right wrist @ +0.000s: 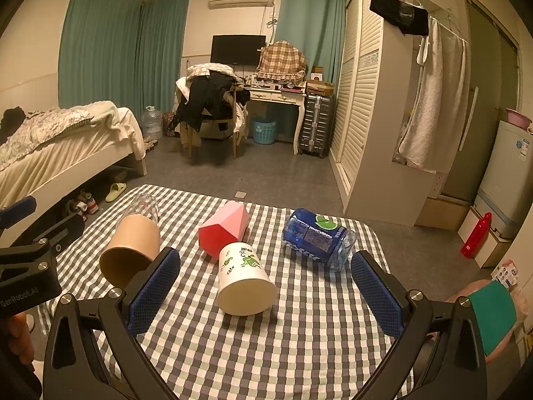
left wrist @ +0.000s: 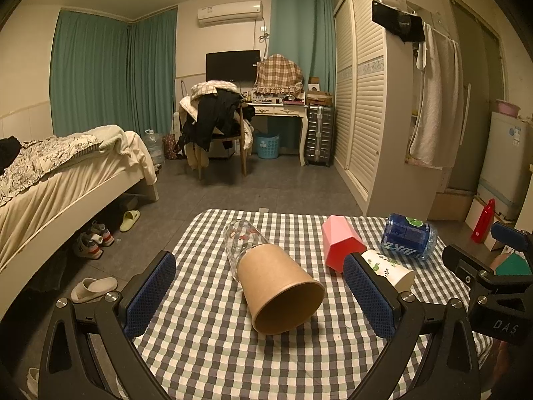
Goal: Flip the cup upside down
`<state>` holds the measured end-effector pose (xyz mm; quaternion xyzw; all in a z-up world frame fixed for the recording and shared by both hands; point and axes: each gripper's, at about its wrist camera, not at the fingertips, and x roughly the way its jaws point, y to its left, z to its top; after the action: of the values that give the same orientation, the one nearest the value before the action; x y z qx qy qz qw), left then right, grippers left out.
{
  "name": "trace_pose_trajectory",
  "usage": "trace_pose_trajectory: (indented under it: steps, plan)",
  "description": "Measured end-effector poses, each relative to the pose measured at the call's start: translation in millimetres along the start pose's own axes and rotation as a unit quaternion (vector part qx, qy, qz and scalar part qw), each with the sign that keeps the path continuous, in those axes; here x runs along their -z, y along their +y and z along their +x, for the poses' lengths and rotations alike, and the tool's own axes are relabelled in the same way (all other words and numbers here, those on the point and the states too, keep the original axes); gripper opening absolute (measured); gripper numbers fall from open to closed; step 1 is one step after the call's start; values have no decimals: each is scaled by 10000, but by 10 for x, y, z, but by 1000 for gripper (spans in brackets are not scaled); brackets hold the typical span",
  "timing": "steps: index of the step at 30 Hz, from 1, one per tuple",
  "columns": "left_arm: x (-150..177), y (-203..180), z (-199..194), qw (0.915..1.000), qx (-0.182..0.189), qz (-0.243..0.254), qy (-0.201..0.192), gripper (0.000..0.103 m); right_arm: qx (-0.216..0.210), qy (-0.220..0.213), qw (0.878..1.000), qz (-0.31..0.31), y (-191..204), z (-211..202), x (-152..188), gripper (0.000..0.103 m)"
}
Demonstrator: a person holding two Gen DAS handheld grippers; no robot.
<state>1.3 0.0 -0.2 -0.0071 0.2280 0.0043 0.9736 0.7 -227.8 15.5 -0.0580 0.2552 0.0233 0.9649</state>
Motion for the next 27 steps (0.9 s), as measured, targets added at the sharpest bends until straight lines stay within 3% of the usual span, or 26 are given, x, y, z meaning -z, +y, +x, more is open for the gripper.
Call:
trace_pose_trajectory:
  steps: [27]
  plan:
    - [4,23,24,10000,-8,12,11,103,-14,31,10000,-1,-8,8,-15,103]
